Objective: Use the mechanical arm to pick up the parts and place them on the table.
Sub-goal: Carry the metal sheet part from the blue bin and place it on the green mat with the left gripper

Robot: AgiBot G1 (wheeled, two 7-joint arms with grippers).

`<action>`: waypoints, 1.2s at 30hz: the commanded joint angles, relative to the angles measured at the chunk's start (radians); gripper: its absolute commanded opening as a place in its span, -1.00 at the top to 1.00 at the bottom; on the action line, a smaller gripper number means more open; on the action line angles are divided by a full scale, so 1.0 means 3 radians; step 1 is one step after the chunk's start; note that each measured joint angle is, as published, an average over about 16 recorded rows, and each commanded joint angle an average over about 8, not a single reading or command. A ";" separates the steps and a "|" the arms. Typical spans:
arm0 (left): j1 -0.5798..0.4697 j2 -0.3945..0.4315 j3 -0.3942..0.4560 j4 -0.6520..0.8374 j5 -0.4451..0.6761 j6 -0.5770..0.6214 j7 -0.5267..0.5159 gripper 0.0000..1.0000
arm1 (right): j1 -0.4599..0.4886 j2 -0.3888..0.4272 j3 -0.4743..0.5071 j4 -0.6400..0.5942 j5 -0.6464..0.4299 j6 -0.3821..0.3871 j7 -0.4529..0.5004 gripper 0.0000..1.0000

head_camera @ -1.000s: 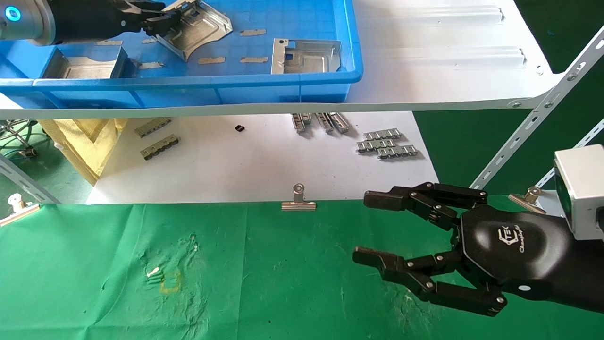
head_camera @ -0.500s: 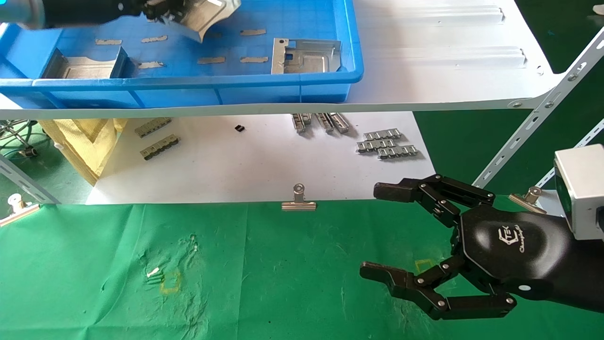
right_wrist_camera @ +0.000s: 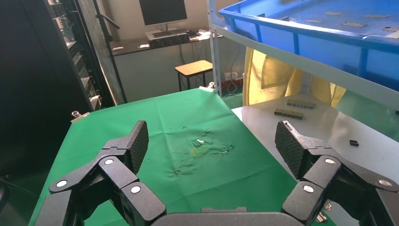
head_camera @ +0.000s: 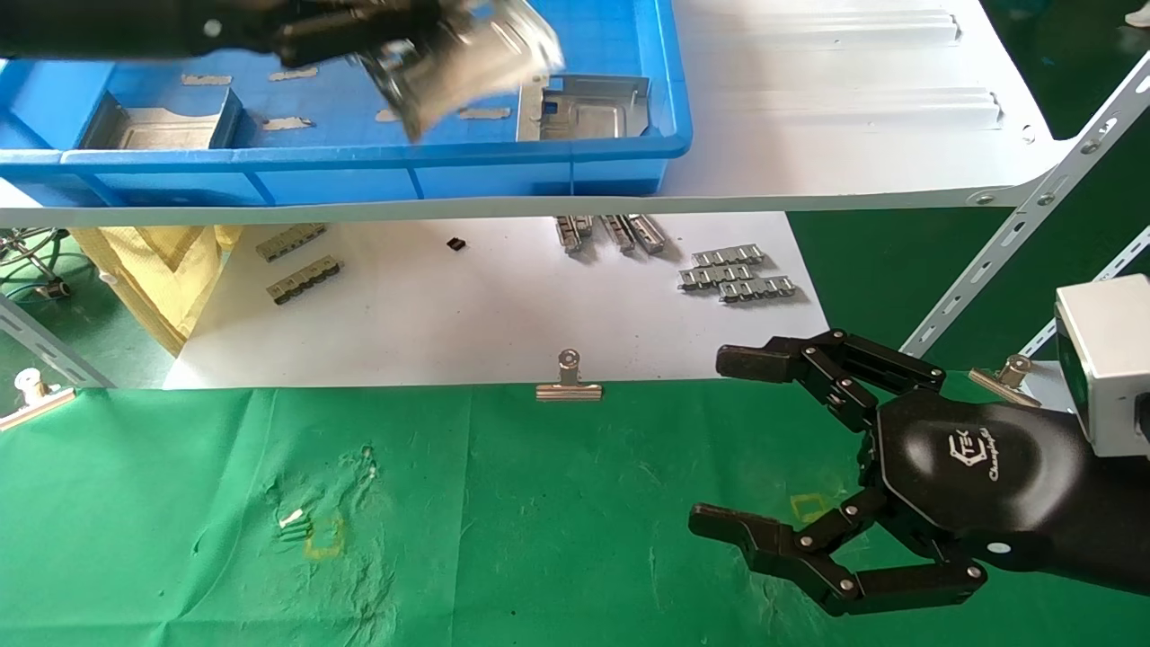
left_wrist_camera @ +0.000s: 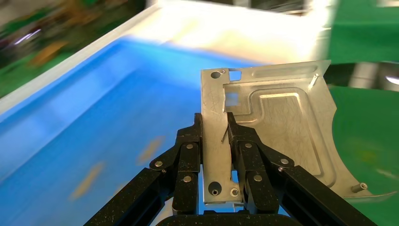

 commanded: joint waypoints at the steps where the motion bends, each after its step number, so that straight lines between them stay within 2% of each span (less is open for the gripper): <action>1: -0.0012 -0.0043 -0.0025 -0.0030 -0.0037 0.0335 0.0100 1.00 | 0.0000 0.0000 0.0000 0.0000 0.0000 0.0000 0.0000 -1.00; 6: 0.0153 -0.0167 0.0008 -0.0343 -0.0227 0.0508 0.0331 1.00 | 0.0000 0.0000 0.0000 0.0000 0.0000 0.0000 0.0000 -1.00; 10: 0.0429 -0.0381 0.0139 -0.0826 -0.0531 0.0528 0.0449 1.00 | 0.0000 0.0000 0.0000 0.0000 0.0000 0.0000 0.0000 -1.00; 15: 0.0794 -0.0777 0.0466 -0.1516 -0.0966 0.0515 0.0583 1.00 | 0.0000 0.0000 0.0000 0.0000 0.0000 0.0000 0.0000 -1.00; 18: 0.0950 -0.1006 0.0734 -0.1772 -0.1084 0.0502 0.0725 1.00 | 0.0000 0.0000 0.0000 0.0000 0.0000 0.0000 0.0000 -1.00; 24: 0.1092 -0.1226 0.1294 -0.1691 -0.0931 0.0472 0.1117 1.00 | 0.0000 0.0000 0.0000 0.0000 0.0000 0.0000 0.0000 -1.00; 32: 0.1116 -0.1153 0.1852 -0.1329 -0.0649 0.0460 0.1615 1.00 | 0.0000 0.0000 0.0000 0.0000 0.0000 0.0000 0.0000 -1.00; 33: 0.1124 -0.1139 0.1910 -0.1296 -0.0627 0.0458 0.1668 0.96 | 0.0000 0.0000 0.0000 0.0000 0.0000 0.0000 0.0000 -1.00; 36: 0.1155 -0.1089 0.2042 -0.1182 -0.0600 0.0446 0.1799 0.21 | 0.0000 0.0000 0.0000 0.0000 0.0000 0.0000 0.0000 -1.00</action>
